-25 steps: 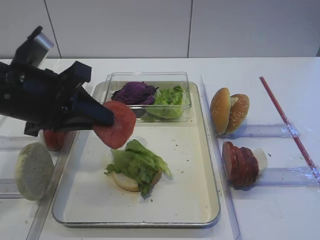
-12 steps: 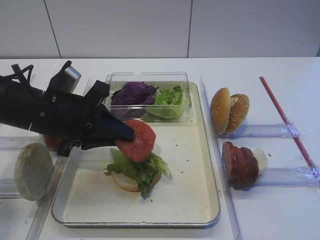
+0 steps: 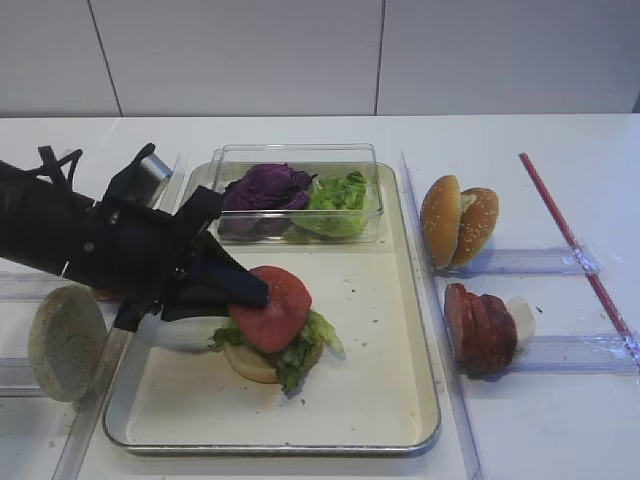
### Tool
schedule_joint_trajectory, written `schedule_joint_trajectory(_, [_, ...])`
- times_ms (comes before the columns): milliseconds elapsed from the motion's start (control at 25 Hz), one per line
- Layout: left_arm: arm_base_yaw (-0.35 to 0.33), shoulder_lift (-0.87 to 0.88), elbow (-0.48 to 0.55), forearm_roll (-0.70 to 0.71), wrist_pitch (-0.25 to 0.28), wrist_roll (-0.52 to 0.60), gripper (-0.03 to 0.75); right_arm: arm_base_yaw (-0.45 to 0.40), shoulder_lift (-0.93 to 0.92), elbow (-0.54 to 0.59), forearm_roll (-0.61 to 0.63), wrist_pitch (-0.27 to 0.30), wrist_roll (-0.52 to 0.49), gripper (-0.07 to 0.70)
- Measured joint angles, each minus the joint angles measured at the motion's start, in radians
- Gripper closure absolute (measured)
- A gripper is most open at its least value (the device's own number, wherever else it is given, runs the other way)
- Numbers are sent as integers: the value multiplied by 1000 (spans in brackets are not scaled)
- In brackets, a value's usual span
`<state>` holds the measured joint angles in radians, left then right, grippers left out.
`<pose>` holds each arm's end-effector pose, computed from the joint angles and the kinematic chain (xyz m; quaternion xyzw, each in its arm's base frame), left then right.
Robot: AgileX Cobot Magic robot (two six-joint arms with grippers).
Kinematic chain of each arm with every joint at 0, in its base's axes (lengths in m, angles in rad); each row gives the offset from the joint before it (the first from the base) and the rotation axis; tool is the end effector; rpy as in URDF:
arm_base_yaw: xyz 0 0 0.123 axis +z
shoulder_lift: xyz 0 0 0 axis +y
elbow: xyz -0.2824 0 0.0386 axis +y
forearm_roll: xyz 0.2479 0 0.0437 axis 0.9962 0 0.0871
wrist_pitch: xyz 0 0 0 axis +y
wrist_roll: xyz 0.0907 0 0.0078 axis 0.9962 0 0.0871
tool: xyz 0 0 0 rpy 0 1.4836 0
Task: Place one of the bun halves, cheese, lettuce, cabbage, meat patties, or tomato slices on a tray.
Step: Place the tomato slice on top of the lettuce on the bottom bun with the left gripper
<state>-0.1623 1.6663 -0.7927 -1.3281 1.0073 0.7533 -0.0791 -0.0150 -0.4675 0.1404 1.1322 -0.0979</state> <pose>0.2634 -0.1189 0.1910 0.0005 0.8722 -0.4858 0.0563 -0.0062 0.0121 0.2631 -0.0128 0.8733 0.0271 0.4862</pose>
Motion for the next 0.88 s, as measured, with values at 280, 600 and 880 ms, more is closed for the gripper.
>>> schedule_joint_trajectory(280, [0, 4, 0, 47, -17, 2, 614, 0, 0, 0, 0, 0, 0, 69])
schedule_joint_trajectory(600, [0, 4, 0, 47, -37, 2, 614, 0, 0, 0, 0, 0, 0, 69])
schedule_joint_trajectory(880, [0, 4, 0, 47, -37, 20, 614, 0, 0, 0, 0, 0, 0, 69])
